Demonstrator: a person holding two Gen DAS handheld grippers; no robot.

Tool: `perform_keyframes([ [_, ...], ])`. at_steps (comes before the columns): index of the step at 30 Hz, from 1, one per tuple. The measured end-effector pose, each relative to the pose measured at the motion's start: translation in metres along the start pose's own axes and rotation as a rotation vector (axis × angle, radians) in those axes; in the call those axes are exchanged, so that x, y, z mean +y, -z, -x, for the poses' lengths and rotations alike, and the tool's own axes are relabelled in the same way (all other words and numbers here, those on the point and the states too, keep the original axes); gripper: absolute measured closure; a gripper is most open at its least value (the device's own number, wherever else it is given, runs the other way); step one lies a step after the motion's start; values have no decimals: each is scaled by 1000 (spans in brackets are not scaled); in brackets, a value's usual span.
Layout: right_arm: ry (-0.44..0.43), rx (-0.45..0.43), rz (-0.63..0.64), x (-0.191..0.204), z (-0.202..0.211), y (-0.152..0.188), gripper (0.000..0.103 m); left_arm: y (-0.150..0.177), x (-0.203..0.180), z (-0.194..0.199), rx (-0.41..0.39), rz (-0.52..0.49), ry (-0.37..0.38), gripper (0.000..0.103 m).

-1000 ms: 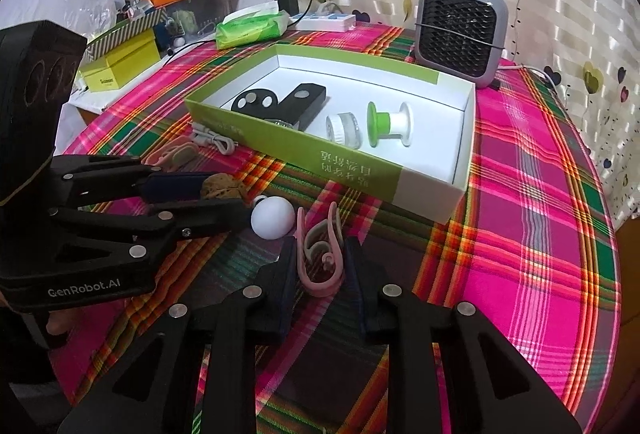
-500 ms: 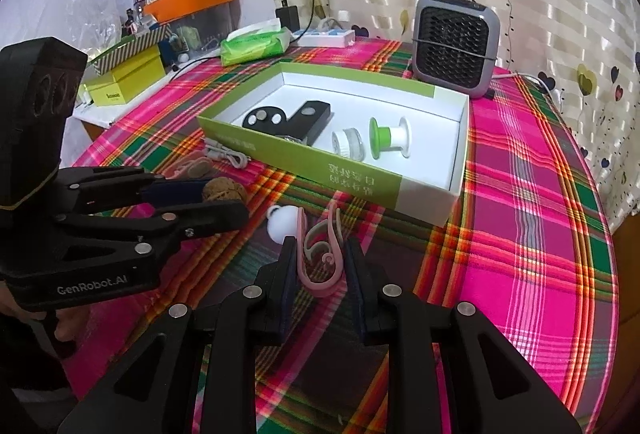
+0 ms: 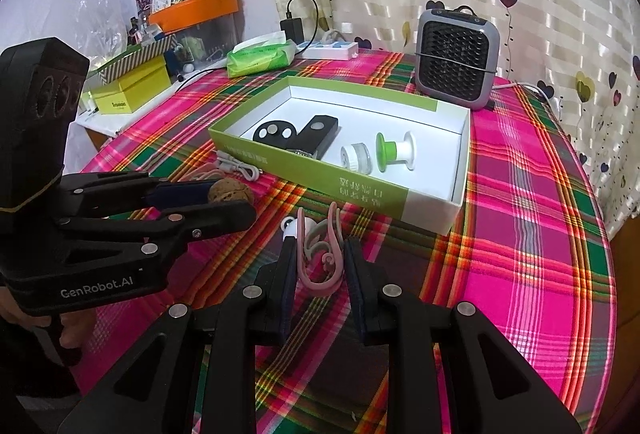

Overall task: Organize objects
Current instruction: 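Carry the walnut with the left tool while the right tool carries the pink clip toward the box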

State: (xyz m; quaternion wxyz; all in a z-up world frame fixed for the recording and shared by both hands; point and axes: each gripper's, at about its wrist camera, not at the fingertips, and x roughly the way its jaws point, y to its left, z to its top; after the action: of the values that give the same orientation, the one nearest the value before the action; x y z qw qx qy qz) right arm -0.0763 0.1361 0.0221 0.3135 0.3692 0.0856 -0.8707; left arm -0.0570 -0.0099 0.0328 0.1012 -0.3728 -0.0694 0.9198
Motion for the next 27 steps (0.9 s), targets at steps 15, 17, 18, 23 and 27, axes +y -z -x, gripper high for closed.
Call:
perform_keyframes([
  [15, 8, -18, 2, -1, 3, -6, 79, -4, 1, 2, -11, 0, -2, 74],
  [17, 10, -22, 4, -1, 3, -8, 79, -6, 2, 2, -13, -3, -3, 74],
  [18, 11, -24, 5, -1, 3, -9, 79, -8, 2, 2, -13, -4, -4, 74],
  [23, 16, -30, 7, -2, 1, -14, 79, -17, 2, 1, -21, -10, -12, 74],
  [27, 22, -36, 7, -3, 0, -18, 79, -24, 1, -1, -26, -18, -18, 74],
])
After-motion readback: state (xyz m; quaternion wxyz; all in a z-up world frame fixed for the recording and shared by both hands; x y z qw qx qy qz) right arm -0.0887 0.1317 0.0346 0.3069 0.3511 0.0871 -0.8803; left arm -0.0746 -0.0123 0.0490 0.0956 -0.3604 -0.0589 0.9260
